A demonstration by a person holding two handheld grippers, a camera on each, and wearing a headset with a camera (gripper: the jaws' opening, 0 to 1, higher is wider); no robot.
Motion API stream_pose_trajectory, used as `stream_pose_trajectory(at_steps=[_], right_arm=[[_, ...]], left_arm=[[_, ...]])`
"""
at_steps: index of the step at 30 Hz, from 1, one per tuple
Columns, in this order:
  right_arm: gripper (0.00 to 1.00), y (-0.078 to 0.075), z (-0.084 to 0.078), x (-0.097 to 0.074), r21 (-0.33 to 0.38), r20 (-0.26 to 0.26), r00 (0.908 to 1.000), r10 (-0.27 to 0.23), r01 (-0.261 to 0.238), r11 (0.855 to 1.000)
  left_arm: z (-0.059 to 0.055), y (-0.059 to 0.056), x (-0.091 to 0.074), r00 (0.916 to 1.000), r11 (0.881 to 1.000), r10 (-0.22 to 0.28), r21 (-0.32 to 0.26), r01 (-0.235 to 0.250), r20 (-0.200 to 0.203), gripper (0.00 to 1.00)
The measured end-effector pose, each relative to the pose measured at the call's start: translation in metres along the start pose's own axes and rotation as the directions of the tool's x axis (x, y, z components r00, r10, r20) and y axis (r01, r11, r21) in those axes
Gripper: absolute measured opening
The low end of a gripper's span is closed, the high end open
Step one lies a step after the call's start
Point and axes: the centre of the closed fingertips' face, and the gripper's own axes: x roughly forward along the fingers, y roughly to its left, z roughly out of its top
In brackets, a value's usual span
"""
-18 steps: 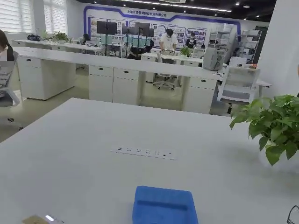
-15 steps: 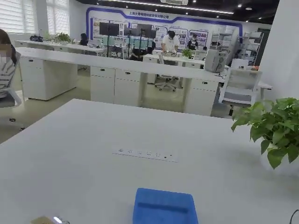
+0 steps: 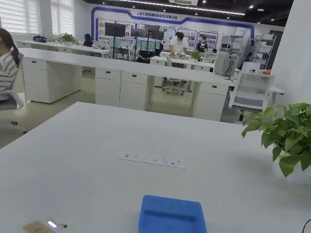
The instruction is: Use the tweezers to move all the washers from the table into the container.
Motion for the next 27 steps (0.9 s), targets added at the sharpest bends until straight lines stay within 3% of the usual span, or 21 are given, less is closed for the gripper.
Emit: stream_pose_trajectory(at_steps=[17,27], right_arm=[[0.99,0.002,-0.007,0.003,-0.010,-0.023,0.9997,0.007,-0.007,1.000],[0.99,0.002,-0.010,0.011,-0.007,-0.033,0.9994,0.012,-0.012,1.000]], left_arm=[[-0.008,-0.003,0.005,0.9994,1.000,-0.016,0.025,0.017,-0.032,0.99],[-0.014,-0.010,0.017,0.9969,0.997,-0.051,0.049,0.054,-0.060,0.97]])
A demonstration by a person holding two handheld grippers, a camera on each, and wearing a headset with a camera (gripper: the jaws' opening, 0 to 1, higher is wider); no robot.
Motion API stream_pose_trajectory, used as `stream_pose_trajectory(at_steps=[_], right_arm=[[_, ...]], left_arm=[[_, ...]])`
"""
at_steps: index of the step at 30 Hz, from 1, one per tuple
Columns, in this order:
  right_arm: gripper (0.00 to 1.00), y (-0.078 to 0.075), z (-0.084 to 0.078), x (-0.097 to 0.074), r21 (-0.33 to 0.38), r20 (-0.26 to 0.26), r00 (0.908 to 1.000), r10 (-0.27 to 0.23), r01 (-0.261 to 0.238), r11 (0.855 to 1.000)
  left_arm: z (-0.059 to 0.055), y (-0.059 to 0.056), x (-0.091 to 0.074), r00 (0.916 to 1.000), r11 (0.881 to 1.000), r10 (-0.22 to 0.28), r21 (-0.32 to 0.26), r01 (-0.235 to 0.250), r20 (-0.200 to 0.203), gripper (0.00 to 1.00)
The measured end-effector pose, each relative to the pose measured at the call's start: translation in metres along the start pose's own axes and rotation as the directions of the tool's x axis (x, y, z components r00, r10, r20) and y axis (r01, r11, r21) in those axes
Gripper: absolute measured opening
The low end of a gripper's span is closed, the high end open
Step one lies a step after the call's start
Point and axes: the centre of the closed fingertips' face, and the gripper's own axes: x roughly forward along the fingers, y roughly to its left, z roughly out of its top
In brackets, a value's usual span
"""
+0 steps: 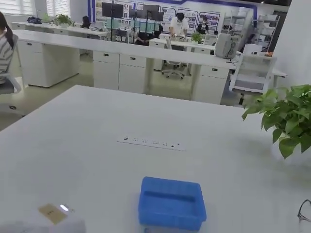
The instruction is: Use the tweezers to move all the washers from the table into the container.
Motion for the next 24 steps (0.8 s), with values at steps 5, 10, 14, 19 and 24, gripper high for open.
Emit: stream_pose_trajectory(at_steps=[5,10,14,19,24], right_arm=[[0.99,0.001,-0.003,0.007,0.005,-0.015,0.9999,0.001,-0.001,1.000],[0.99,0.000,-0.004,0.014,-0.019,-0.032,0.9995,-0.008,0.007,1.000],[0.99,-0.004,-0.003,0.018,-0.019,-0.030,0.9995,-0.012,0.012,1.000],[0.99,-0.007,-0.009,0.027,0.000,-0.050,0.9988,-0.004,0.004,1.000],[0.99,-0.004,-0.018,0.034,0.016,-0.076,0.9969,0.018,-0.016,1.000]], left_arm=[[-0.004,-0.004,0.010,0.9993,0.999,-0.030,0.036,0.031,-0.024,0.97],[-0.005,-0.001,0.021,0.9985,0.998,-0.043,0.037,0.044,-0.034,0.95],[-0.008,0.001,0.028,0.9972,0.997,-0.054,0.046,0.056,-0.052,0.94],[-0.011,0.007,0.038,0.9957,0.996,-0.060,0.069,0.065,-0.070,0.93],[-0.016,0.005,0.046,0.9895,0.989,-0.100,0.098,0.111,-0.103,0.85]])
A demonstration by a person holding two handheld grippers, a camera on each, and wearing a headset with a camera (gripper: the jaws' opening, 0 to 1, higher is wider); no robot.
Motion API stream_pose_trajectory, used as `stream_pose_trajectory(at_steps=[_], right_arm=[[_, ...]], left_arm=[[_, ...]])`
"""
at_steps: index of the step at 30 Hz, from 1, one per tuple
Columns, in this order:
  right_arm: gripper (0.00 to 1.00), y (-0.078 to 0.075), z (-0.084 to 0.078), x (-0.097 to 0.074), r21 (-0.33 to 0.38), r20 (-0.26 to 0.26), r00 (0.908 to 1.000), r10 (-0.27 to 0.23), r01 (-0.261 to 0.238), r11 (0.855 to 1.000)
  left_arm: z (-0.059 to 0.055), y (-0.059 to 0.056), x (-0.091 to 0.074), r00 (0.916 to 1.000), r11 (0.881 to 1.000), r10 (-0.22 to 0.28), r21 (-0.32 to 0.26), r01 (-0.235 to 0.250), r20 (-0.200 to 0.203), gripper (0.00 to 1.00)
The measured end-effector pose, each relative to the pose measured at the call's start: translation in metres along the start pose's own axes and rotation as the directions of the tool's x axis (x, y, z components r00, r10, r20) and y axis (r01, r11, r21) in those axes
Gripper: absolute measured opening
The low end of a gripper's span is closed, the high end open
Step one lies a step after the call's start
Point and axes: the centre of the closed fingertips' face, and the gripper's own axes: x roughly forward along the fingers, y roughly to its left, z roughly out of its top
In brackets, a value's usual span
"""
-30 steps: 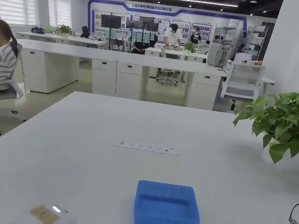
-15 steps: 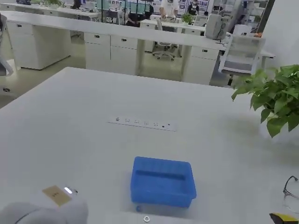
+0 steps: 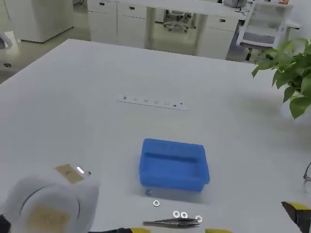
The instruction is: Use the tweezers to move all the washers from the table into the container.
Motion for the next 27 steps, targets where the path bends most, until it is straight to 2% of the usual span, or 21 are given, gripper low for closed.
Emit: stream_pose_trajectory(at_steps=[3,5,6,8,11,15,17,21,24,27], right_arm=[[0.99,0.001,-0.005,0.003,0.001,-0.015,0.9999,0.009,-0.009,1.000],[0.99,0.000,-0.008,0.005,0.005,-0.026,0.9996,0.012,-0.012,1.000],[0.97,-0.001,-0.010,0.005,0.010,-0.033,0.9994,0.015,-0.014,1.000],[0.96,0.000,-0.015,0.006,0.017,-0.046,0.9987,0.024,-0.023,1.000],[0.96,-0.001,-0.017,0.006,0.023,-0.049,0.9985,0.026,-0.025,0.999],[0.96,0.000,-0.022,0.008,0.034,-0.064,0.9970,0.043,-0.041,0.999],[0.96,0.001,-0.025,0.008,0.030,-0.077,0.9959,0.048,-0.046,0.998],[0.96,0.000,-0.029,0.008,0.031,-0.088,0.9949,0.051,-0.048,0.998],[0.96,-0.001,-0.030,0.008,0.038,-0.092,0.9942,0.055,-0.051,0.998],[0.95,-0.002,-0.033,0.009,0.037,-0.102,0.9932,0.057,-0.053,0.998]], left_arm=[[-0.004,-0.009,0.008,0.9966,0.996,-0.077,0.034,0.078,-0.028,0.80],[-0.004,-0.014,0.011,0.9927,0.992,-0.115,0.046,0.117,-0.035,0.72],[-0.006,-0.018,0.014,0.9874,0.987,-0.150,0.058,0.153,-0.049,0.67],[-0.008,-0.022,0.020,0.9800,0.978,-0.187,0.079,0.192,-0.067,0.62],[-0.014,-0.025,0.030,0.9695,0.965,-0.221,0.119,0.233,-0.106,0.57],[-0.022,-0.026,0.043,0.9538,0.946,-0.255,0.163,0.280,-0.159,0.42],[-0.026,-0.028,0.052,0.9475,0.938,-0.268,0.178,0.298,-0.174,0.38],[-0.040,-0.032,0.069,0.9229,0.916,-0.306,0.193,0.352,-0.234,0.27],[-0.051,-0.034,0.082,0.9116,0.903,-0.310,0.215,0.371,-0.270,0.23],[-0.057,-0.035,0.093,0.9017,0.897,-0.317,0.215,0.386,-0.294,0.19]])
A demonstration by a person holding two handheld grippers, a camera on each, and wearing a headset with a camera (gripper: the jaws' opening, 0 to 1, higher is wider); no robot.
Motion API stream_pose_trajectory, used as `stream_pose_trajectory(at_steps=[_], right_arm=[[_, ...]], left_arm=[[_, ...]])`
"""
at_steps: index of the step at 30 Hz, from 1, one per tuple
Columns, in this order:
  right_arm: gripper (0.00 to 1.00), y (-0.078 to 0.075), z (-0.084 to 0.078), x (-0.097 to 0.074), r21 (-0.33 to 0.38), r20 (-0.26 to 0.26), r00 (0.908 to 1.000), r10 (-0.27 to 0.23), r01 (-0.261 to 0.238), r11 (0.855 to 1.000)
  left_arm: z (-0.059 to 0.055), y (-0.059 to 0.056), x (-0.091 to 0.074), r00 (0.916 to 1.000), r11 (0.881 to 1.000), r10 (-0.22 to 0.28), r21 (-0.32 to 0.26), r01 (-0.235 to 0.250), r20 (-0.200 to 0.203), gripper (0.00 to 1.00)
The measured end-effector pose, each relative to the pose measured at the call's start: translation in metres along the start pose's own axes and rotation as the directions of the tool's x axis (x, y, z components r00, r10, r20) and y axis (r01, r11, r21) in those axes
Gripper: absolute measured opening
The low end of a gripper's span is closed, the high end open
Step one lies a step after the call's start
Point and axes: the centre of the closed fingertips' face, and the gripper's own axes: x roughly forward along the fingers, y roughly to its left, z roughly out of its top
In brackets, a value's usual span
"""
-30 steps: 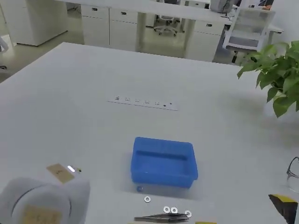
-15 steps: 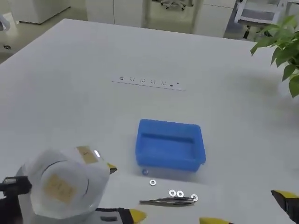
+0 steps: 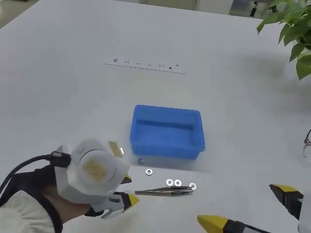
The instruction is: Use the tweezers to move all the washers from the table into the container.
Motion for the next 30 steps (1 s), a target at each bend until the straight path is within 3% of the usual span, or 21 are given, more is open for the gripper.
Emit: stream_pose_trajectory(at_steps=[8,14,17,20,24,27,30], right_arm=[[0.95,-0.001,0.001,0.001,0.005,0.002,1.0000,0.003,-0.003,1.000],[0.95,0.003,0.000,0.003,-0.003,-0.006,0.9999,0.014,-0.014,1.000],[0.94,0.004,0.004,0.002,-0.004,0.009,0.9999,0.013,-0.013,1.000],[0.94,0.007,0.010,0.001,0.041,0.038,0.9988,0.030,-0.031,0.999],[0.93,0.008,0.016,-0.002,0.055,0.058,0.9975,0.042,-0.045,0.997],[0.93,0.008,0.021,-0.005,0.009,0.062,0.9975,0.035,-0.035,0.999],[0.92,0.009,0.023,-0.007,-0.019,0.062,0.9975,0.032,-0.031,0.999]], left_arm=[[0.001,-0.001,0.019,0.9987,0.998,-0.030,0.054,0.032,-0.040,0.09],[0.004,0.001,0.020,0.9991,0.997,-0.022,0.072,0.024,-0.036,0.04],[0.006,-0.002,0.021,0.9997,0.995,-0.014,0.099,0.015,-0.019,0.00],[0.007,-0.004,0.022,0.9998,0.993,-0.015,0.121,0.016,-0.012,0.00],[0.009,-0.005,0.023,0.9998,0.990,-0.014,0.138,0.016,-0.016,0.00],[0.016,-0.005,0.020,1.0000,0.984,0.008,0.177,-0.009,0.003,0.00],[0.030,-0.010,0.011,0.9988,0.987,0.013,0.162,-0.021,0.047,0.00]])
